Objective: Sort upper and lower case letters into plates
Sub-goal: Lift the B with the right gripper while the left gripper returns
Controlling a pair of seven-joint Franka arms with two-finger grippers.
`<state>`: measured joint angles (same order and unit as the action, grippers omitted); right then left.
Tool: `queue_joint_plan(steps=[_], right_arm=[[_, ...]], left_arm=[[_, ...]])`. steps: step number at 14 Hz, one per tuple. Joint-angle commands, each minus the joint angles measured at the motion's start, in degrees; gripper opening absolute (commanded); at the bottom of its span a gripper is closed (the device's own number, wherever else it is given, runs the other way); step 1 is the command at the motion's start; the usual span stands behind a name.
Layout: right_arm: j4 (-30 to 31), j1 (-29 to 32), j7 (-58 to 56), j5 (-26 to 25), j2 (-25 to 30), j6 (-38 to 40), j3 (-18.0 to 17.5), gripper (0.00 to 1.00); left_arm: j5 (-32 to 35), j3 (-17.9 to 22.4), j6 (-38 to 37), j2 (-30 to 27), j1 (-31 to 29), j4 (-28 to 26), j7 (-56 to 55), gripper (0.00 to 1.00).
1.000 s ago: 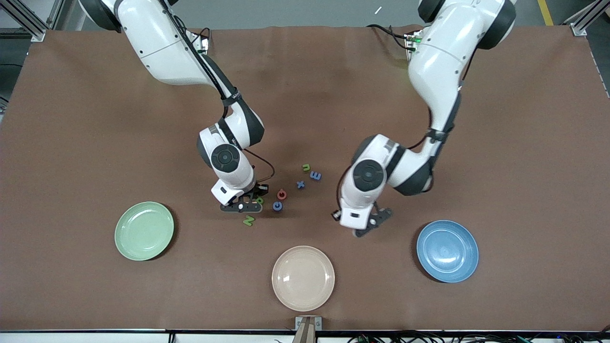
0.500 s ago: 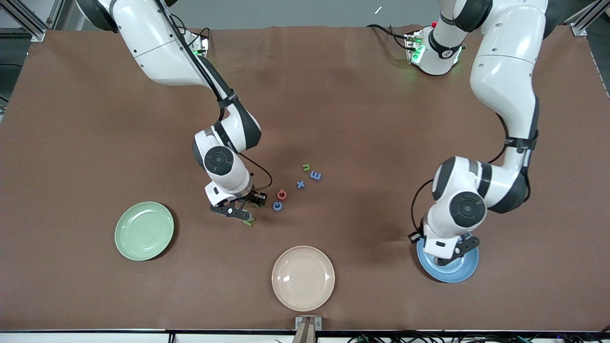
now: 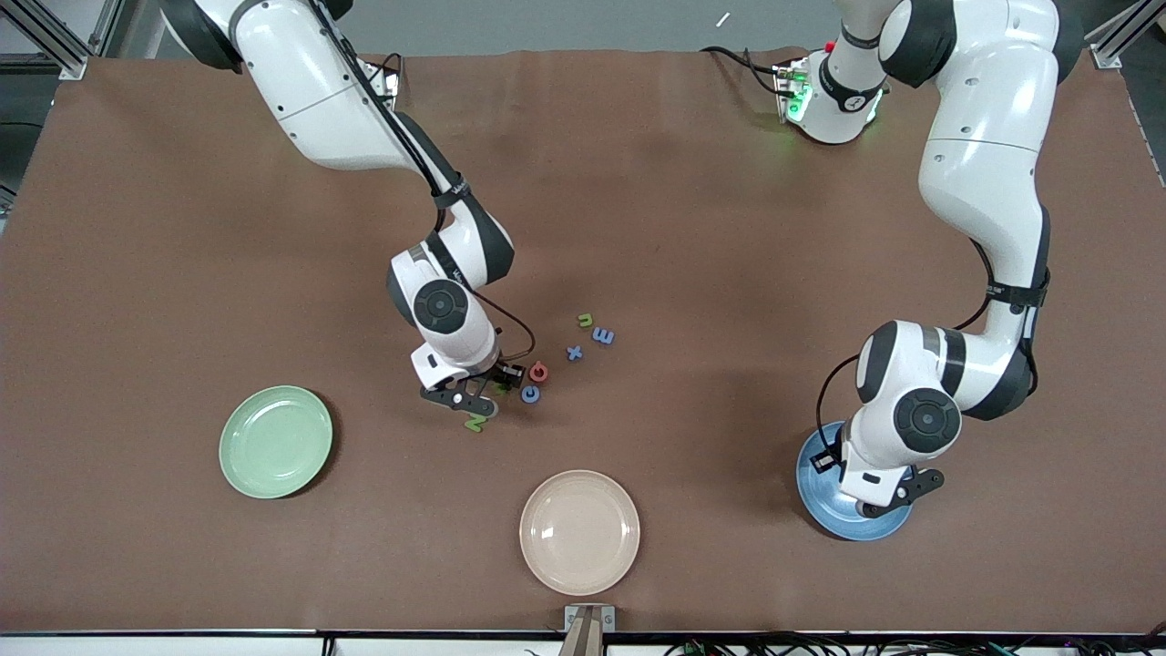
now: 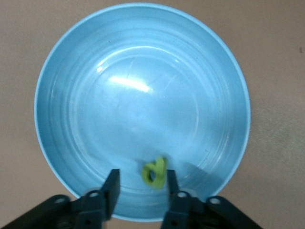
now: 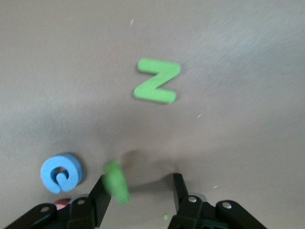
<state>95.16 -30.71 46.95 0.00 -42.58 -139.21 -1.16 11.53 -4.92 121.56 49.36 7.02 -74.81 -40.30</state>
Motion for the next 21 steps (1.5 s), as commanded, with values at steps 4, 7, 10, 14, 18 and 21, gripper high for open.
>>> queue_joint_plan(steps=[4, 7, 10, 14, 18, 21], right_arm=[[-1.29, -0.22, 0.86, 0.26, -1.01, 0.07, 0.11, 0.6], [-1.47, 0.3, 0.6, -0.09, -0.93, 0.16, 0.11, 0.57], [-1.82, 0.57, 0.51, -0.44, -1.01, 0.07, 0.2, 0.55], [-1.91, 0.66, 0.16, -0.62, -1.01, 0.07, 0.28, 0.42], [-1.91, 0.83, 0.16, -0.62, -0.93, 0.07, 0.28, 0.15], [-4.27, 2.58, -2.02, -1.84, 0.12, 2.69, 1.42, 0.09]], left_arm=[[2.71, -1.23, -3.16, -2.16, 3.07, -0.51, -3.45, 0.99], [2.45, -1.93, -6.16, -2.95, 10.28, -0.6, -12.32, 0.99], [2.36, -9.56, -5.55, -2.69, 10.82, -1.74, -17.87, 0.99], [2.27, -12.48, -0.99, -1.12, 16.87, -1.83, -32.35, 0.78], [1.57, -12.48, 1.66, -0.05, 21.89, -2.44, -47.55, 0.73], [1.57, -12.48, 1.57, -0.32, 24.09, -6.12, -59.16, 0.7]])
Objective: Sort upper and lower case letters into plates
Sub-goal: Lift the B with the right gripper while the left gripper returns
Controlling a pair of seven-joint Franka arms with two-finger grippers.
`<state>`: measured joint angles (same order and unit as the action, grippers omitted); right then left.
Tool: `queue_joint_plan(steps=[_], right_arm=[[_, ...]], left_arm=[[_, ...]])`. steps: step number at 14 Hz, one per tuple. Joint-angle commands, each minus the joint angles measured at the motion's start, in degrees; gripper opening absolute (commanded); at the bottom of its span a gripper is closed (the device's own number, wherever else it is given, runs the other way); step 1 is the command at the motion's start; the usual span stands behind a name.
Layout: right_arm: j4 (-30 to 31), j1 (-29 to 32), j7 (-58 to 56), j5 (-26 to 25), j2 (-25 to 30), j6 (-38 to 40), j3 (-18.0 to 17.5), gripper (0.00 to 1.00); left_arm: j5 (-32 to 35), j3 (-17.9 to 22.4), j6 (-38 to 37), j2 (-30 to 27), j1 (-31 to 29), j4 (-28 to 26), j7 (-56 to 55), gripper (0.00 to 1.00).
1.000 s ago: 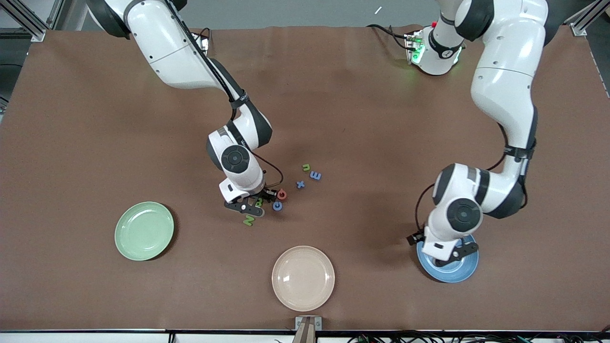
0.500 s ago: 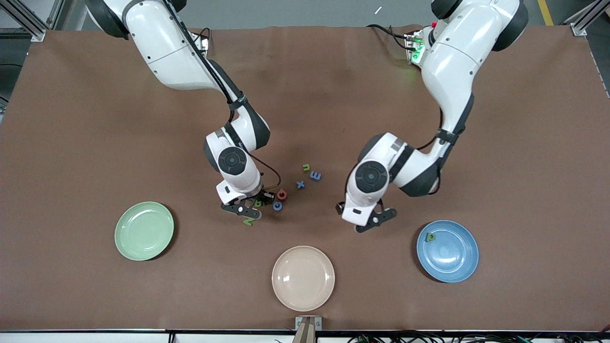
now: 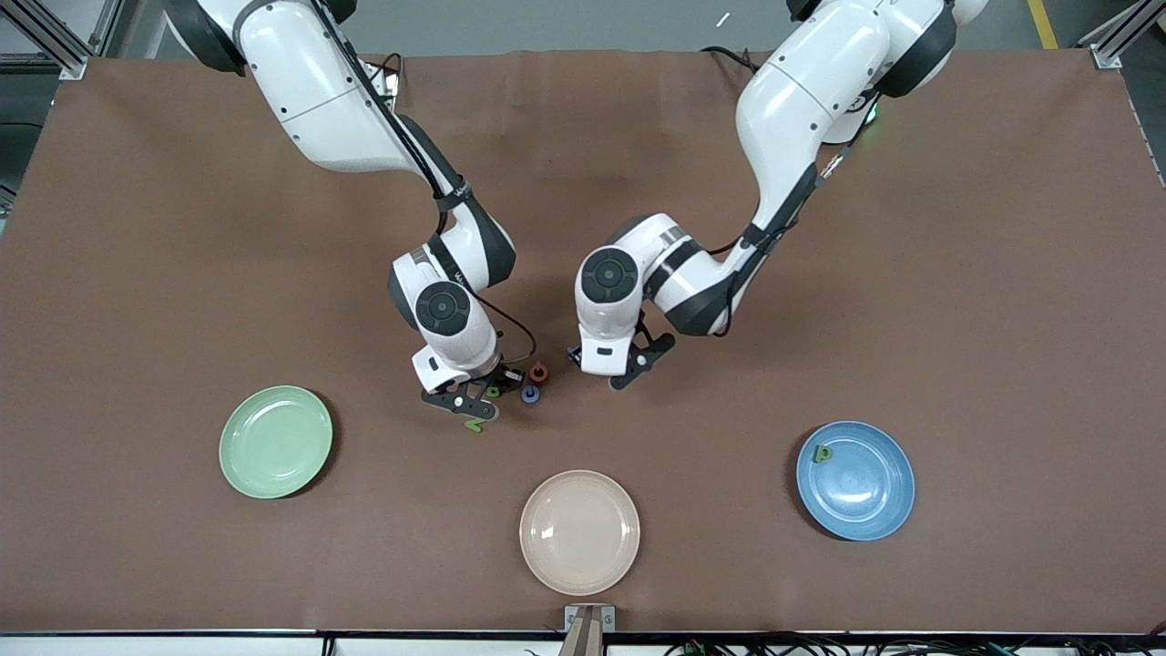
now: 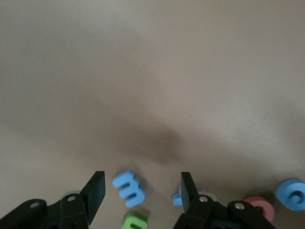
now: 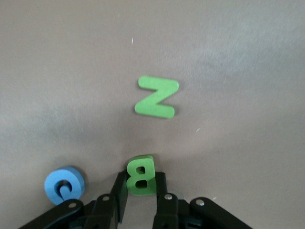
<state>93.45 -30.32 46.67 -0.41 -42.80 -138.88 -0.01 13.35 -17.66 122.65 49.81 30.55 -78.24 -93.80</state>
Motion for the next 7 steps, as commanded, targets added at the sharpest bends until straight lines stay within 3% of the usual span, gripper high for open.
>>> queue_joint_plan(steps=[1, 3, 7], right_arm=[[-4.48, 3.58, -5.32, -2.4, 0.61, 6.57, 0.8, 0.09], [-7.48, 8.4, -14.02, -2.49, 0.79, 11.6, 0.8, 0.09], [-7.4, 19.92, -36.68, -2.32, 1.58, 12.67, 0.72, 0.11]], left_arm=[[-0.25, 0.25, 0.48, -0.76, 0.48, -3.32, -8.91, 0.69], [-0.25, 0.25, 0.48, -0.76, 0.3, -3.93, -13.67, 0.68], [-0.25, 0.25, 2.75, -0.41, 0.12, -4.2, -18.25, 0.65]])
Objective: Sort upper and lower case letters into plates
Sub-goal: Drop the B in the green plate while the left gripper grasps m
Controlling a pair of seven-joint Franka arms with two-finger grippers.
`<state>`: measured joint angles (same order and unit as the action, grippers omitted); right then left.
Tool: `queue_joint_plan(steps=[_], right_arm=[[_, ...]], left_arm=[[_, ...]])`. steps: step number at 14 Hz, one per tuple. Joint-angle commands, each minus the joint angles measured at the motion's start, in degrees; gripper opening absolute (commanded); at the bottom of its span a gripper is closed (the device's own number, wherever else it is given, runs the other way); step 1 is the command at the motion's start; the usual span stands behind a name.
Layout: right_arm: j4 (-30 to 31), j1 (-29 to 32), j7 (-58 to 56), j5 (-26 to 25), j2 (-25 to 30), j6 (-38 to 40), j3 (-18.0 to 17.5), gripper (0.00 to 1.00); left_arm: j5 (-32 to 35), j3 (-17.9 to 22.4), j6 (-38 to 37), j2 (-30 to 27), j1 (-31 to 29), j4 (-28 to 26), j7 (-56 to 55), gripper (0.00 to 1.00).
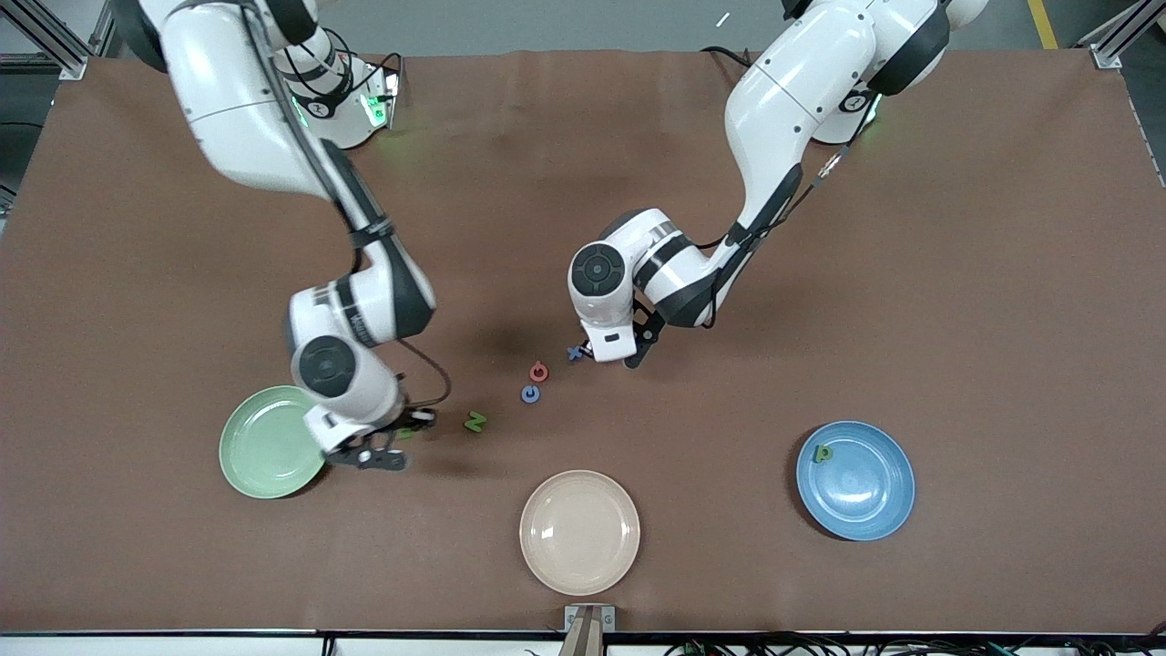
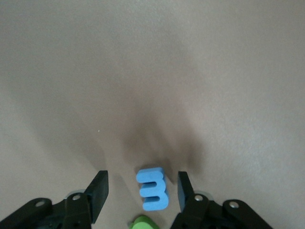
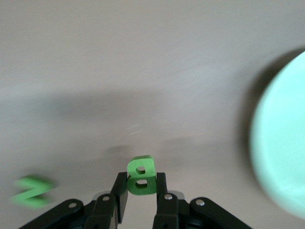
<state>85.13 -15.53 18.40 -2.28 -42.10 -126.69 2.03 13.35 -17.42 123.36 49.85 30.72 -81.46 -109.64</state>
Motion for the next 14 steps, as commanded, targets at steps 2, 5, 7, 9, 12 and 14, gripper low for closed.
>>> queue_joint_plan(steps=[2, 5, 7, 9, 12, 14], right_arm=[[1.09, 8.66, -15.82, -0.36, 0.8, 1.44, -1.33, 0.13], [1.09, 11.3, -21.9, -0.53, 0.45, 1.36, -1.24, 0.27], [1.09, 11.75, -22.79, -0.62, 0.18, 0.92, -1.24, 0.65], [0.91, 11.32, -22.09, 0.08, 0.18, 0.83, -1.33, 0.71], [0.04, 9.21, -13.18, 0.43, 0.27, 0.83, -1.77, 0.71], [-0.84, 5.09, -3.07, 0.43, 0.18, 0.74, -1.86, 0.73]], left_arm=[[-0.16, 0.02, 2.59, -0.02, 0.22, -1.15, -2.86, 0.6], [-0.17, 0.02, 3.02, 0.33, 0.22, -1.15, -3.3, 0.42], [0.01, 0.11, 3.9, 0.86, 0.22, -1.15, -3.3, 0.27], [0.71, 0.11, 4.35, 1.03, -0.13, -1.07, -2.34, 0.04], [0.98, 0.63, 3.73, -0.19, -1.18, -0.8, 3.61, 0.01], [2.29, 1.95, 1.46, -2.47, -3.2, -0.63, 8.45, 0.01]])
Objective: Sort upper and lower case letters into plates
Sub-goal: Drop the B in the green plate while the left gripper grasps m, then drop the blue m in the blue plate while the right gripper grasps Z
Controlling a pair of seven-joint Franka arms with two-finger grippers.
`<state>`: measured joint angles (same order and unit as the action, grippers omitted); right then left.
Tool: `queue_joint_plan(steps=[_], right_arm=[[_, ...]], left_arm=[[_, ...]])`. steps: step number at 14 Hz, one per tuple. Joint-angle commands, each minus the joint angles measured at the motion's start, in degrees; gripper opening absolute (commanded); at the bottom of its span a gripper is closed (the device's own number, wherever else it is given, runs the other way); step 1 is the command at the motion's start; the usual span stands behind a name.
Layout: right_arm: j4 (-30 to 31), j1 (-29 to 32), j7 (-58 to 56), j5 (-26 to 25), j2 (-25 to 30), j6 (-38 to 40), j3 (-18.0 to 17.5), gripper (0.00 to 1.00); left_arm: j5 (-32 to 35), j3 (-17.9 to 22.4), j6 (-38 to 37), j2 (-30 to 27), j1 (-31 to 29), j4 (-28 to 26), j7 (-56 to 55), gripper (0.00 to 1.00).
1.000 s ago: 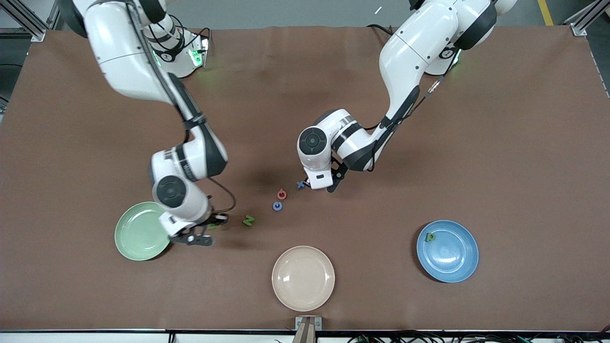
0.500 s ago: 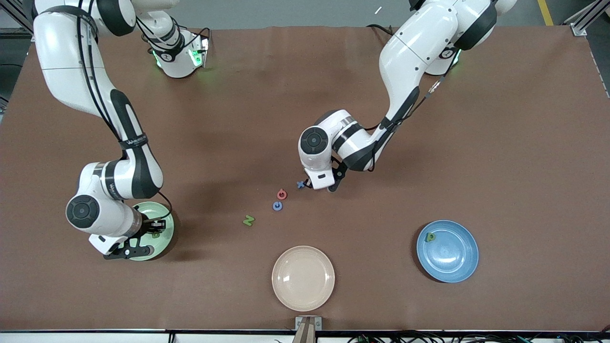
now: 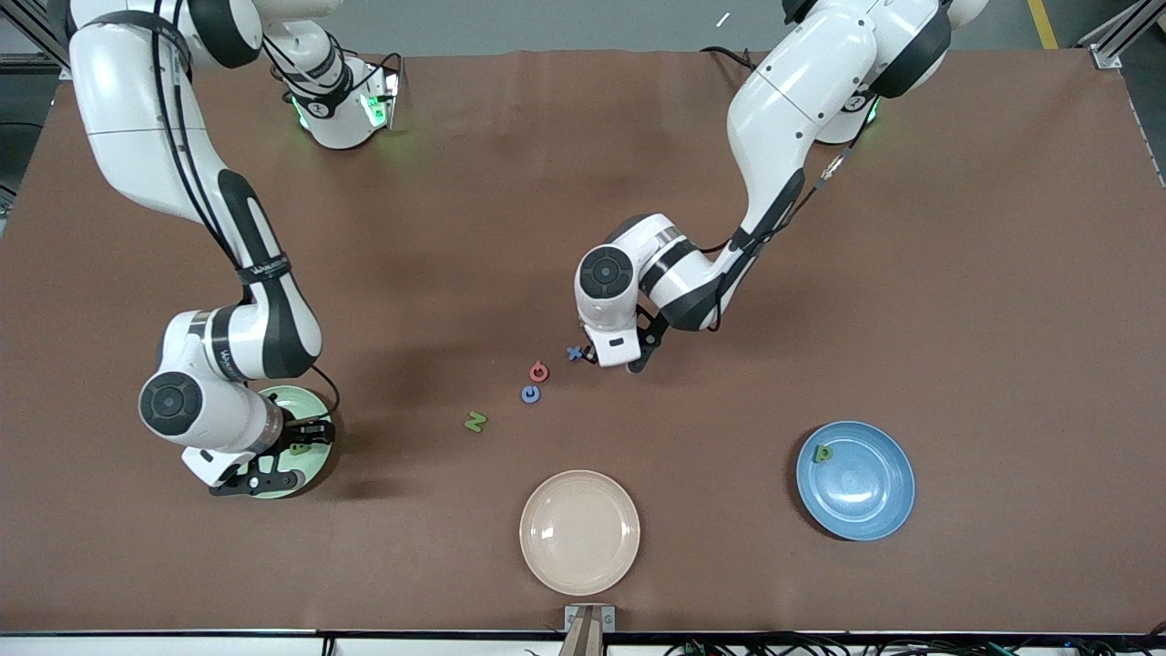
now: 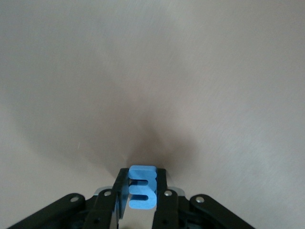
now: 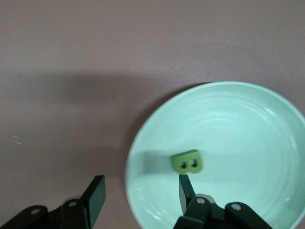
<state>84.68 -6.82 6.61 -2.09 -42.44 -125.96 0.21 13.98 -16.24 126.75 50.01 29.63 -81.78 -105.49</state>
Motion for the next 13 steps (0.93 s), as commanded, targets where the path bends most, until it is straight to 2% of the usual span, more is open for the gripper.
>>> queue_joint_plan(steps=[1, 4, 7, 10, 13], right_arm=[[-0.4, -5.38, 14.6, 0.07, 0.43, -0.16, -0.04, 0.73], [-1.71, -11.1, 29.9, -0.02, -0.89, -4.62, -0.04, 0.74], [-1.8, -15.15, 38.63, -0.11, -3.7, -10.95, -0.04, 0.74], [-1.8, -17.7, 41.99, -0.2, -6.25, -13.25, -0.04, 0.74], [-1.72, -17.88, 41.46, 0.15, -6.87, -12.99, -0.04, 0.73]], left_arm=[[3.23, 1.12, -3.95, -3.95, -3.52, -0.22, 7.64, 0.01], [5.35, 1.03, -7.92, -7.38, -9.83, -0.14, 19.4, 0.01], [5.35, 1.03, -10.03, -8.97, -16.69, -0.14, 35.65, 0.01], [6.14, 1.21, -10.03, -9.06, -23.46, -0.22, 49.2, 0.01], [11.84, 1.12, -8.63, -7.13, -28.3, -0.14, 54.25, 0.05]])
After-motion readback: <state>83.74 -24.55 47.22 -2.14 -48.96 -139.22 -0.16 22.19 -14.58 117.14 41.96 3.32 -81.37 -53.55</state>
